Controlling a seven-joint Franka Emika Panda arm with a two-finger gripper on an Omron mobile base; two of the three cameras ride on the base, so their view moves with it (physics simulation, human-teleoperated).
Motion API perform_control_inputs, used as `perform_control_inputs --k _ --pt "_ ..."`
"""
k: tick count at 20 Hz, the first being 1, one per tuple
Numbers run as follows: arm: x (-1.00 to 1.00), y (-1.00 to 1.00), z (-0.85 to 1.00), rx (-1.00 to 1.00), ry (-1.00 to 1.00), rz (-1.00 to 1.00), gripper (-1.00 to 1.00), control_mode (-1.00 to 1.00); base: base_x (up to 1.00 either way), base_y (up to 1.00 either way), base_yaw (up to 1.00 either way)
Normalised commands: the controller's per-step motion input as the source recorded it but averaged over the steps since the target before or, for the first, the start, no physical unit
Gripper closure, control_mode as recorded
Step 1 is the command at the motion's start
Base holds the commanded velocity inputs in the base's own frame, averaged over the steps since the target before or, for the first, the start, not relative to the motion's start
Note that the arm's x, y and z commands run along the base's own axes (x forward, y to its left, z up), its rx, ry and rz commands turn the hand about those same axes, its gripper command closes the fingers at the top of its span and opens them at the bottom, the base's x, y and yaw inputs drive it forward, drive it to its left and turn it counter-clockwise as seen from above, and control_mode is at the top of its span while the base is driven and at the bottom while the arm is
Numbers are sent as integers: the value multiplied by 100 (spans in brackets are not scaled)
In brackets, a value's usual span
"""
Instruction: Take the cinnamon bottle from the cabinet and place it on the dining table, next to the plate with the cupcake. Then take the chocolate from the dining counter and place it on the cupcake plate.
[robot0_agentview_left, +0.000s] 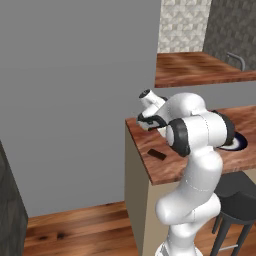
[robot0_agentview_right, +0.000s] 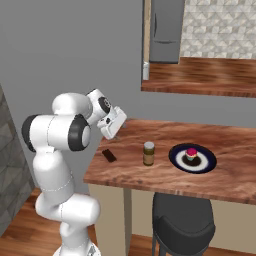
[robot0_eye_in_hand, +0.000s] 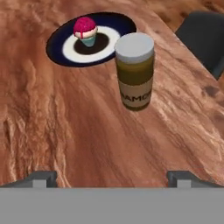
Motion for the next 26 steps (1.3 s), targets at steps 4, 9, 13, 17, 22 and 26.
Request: perform_control_inputs --k 4,9,13,17,22,26 --pt "36 31 -56 9 -23 -42 -100 -100 0 0 0" --pt "40 53 -24 14 -19 -50 -100 -100 0 0 0" --pt "7 56 -16 21 -7 -37 -100 -100 0 0 0" --pt "-8 60 -1 20 -9 -25 -100 -100 0 0 0" --pt "-23 85 -6 15 -21 -27 -100 -100 0 0 0" --pt "-39 92 -68 1 -24 -37 -100 -100 0 0 0"
